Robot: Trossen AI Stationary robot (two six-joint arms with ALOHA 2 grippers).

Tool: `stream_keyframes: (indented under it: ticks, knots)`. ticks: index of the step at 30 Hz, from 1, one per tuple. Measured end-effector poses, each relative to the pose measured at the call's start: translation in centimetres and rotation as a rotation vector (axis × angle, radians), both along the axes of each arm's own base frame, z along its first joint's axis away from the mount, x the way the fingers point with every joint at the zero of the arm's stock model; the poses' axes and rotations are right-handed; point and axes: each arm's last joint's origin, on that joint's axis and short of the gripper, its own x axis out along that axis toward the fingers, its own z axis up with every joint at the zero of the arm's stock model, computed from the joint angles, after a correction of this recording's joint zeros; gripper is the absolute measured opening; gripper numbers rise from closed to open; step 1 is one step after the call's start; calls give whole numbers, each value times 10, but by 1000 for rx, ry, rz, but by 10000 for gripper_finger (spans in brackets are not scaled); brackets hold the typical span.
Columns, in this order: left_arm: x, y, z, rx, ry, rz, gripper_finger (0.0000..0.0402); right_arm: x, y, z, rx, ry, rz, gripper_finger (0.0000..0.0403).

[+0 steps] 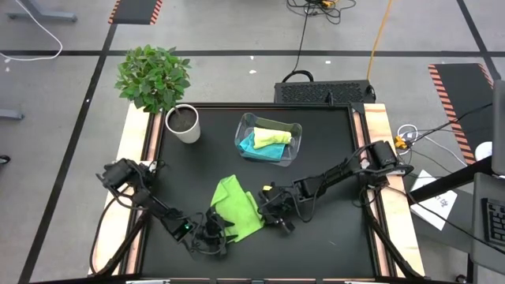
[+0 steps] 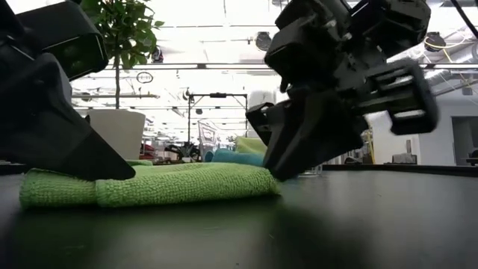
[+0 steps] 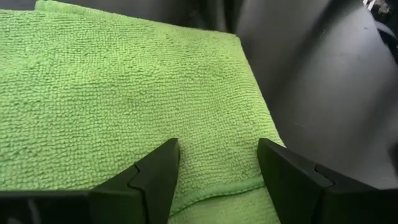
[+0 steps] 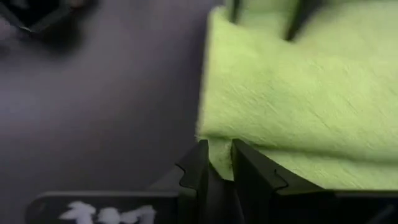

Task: Fold microfiber towels
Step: Fold the green towel

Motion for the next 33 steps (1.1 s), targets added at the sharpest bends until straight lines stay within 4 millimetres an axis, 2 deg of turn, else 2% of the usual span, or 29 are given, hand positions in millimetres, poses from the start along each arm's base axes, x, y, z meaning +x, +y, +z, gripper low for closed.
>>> stream_keyframes:
  ticks: [9,16,19,26,33]
  knots:
    - [-3,11,-1,9,155,-33,225,-3,19,2,22,-37,66,64]
    - [-28,22,21,118,226,62,225,-4,23,2,12,-53,89,64]
    - [-35,24,29,139,206,97,225,-3,23,3,13,-65,89,64]
    - [-25,18,47,161,69,44,225,-2,22,4,11,-72,86,64]
    - [-1,55,45,182,114,177,225,-1,19,4,14,-80,76,64]
